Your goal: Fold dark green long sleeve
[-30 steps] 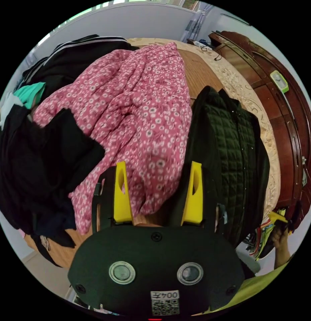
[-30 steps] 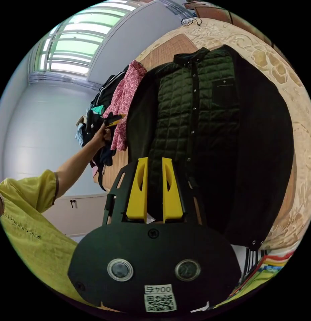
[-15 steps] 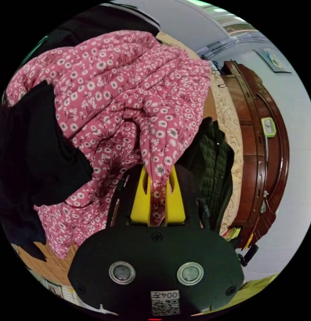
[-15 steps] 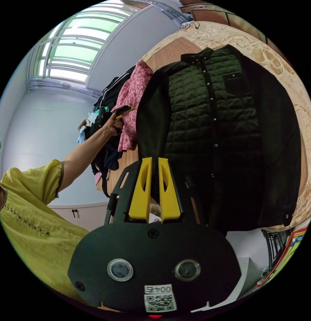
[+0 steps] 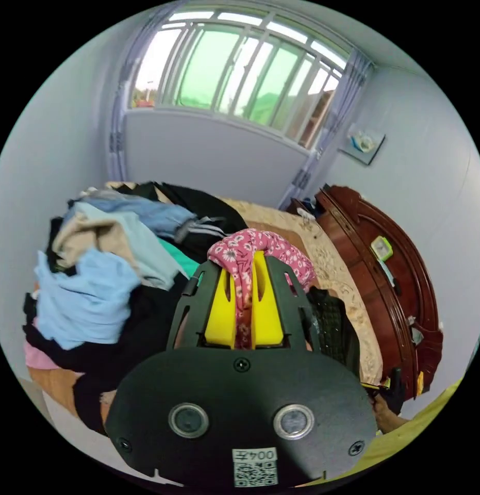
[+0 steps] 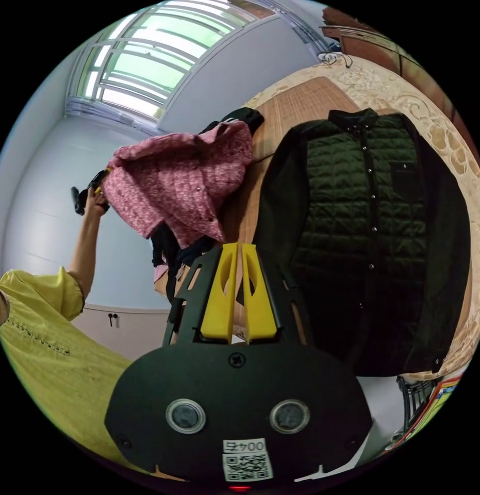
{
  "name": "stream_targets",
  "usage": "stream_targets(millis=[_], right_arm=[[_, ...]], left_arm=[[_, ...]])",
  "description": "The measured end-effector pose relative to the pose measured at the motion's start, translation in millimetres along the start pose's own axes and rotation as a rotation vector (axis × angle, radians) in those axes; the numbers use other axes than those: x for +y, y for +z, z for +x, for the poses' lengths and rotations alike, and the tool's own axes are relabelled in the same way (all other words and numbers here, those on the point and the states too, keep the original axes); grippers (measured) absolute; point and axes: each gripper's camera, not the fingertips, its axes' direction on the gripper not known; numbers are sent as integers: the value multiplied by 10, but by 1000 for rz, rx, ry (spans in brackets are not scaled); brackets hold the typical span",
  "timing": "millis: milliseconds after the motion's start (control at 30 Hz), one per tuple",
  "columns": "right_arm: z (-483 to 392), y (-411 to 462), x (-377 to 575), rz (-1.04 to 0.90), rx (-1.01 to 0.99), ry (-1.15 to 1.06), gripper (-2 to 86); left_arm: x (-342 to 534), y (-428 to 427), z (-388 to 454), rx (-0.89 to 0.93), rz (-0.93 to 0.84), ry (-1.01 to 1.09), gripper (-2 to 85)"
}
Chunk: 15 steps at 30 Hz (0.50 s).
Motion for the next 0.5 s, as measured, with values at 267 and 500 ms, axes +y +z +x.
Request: stream_targets(millis=[267, 500], right_arm=[[-363, 688, 57, -99, -33, -33, 15], [-494, 1009, 259, -154, -21, -15, 50]], left_arm=[[207, -564, -395, -628, -200, 285, 82], [1253, 611, -1452, -547, -515, -63, 130]])
